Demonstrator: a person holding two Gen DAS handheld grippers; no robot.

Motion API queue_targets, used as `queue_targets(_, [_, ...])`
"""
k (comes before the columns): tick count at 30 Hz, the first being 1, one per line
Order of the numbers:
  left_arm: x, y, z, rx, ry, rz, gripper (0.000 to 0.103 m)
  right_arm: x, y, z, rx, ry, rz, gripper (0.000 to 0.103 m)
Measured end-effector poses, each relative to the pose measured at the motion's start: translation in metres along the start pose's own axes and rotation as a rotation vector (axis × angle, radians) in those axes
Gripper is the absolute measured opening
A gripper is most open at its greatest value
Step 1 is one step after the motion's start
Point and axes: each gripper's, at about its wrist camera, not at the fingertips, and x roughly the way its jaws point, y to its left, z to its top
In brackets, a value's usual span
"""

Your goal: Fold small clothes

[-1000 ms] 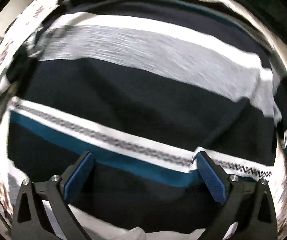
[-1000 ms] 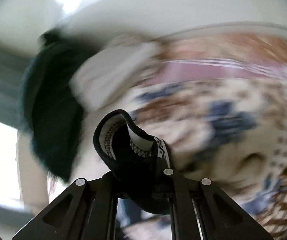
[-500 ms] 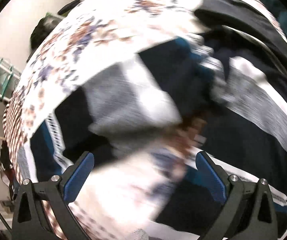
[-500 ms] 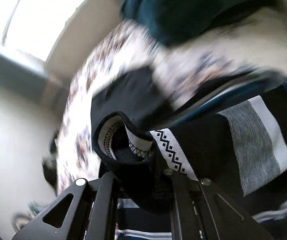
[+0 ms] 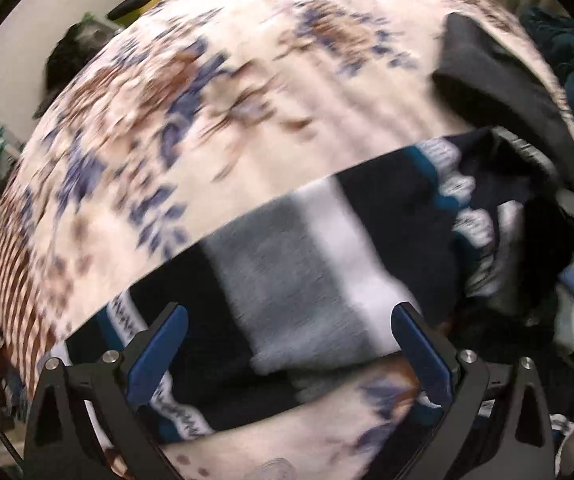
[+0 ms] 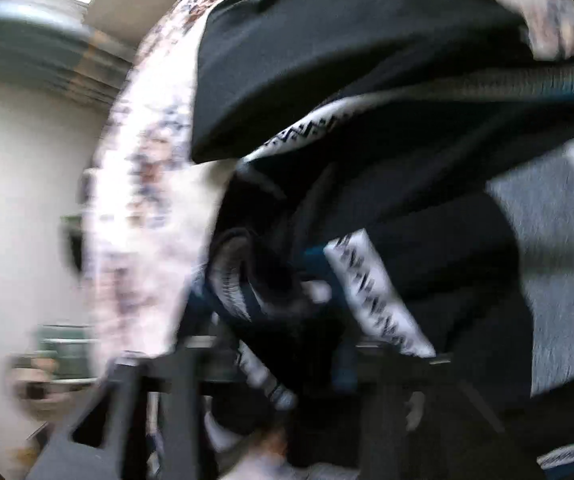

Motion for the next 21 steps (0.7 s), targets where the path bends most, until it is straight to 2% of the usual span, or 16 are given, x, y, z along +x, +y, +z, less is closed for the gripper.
queue_targets(1, [-0.002,-0.006,0.004,0.01,-0.005,-0.021,0.103,-0.024,-0.012,-0.005,0.028,-0.039,-0.012,0.077])
queue_targets(3, [-0.005,-0.023,0.015,0.038,-0.018,-0.072,0.103,-0.064,-0.033,-0.011,0.058,-0.089,-0.09,0.077])
queue_targets(6, [-0.005,-0.056,0.032,0.074,-0.02,-0.141,0.103,-0.115,-0.07,-0.029,0.096,-0.159,-0.258,0.077])
queue_targets(8, [0.006,-0.081,0.045,0.087,-0.001,-0.174,0.103,-0.146,-0.1,-0.039,0.137,-0.191,-0.315,0.077])
queue_targets(11, [0.027,-0.108,0.056,0.106,0.027,-0.171,0.102,-0.175,-0.136,-0.048,0.201,-0.223,-0.351,0.077])
queue_targets(13, [0.049,-0.128,0.059,0.135,0.093,-0.168,0.097,-0.183,-0.156,-0.059,0.24,-0.234,-0.371,0.077])
queue_targets(14, [0.056,-0.134,0.058,0.146,0.109,-0.162,0.076,-0.187,-0.168,-0.063,0.262,-0.234,-0.38,0.077])
queue_targets(15, [0.065,-0.141,0.059,0.183,0.111,-0.121,0.068,-0.196,-0.176,-0.055,0.276,-0.234,-0.378,0.077])
queue_targets(17, [0.076,-0.146,0.061,0.241,0.09,-0.047,0.068,-0.202,-0.191,-0.062,0.292,-0.231,-0.387,0.077])
queue_targets(19, [0.076,-0.141,0.065,0.23,0.088,-0.046,0.069,-0.204,-0.199,-0.067,0.301,-0.212,-0.421,0.077])
queue_targets(21, [0.068,-0.139,0.066,0.227,0.08,-0.048,0.069,-0.208,-0.206,-0.062,0.319,-0.21,-0.398,0.077])
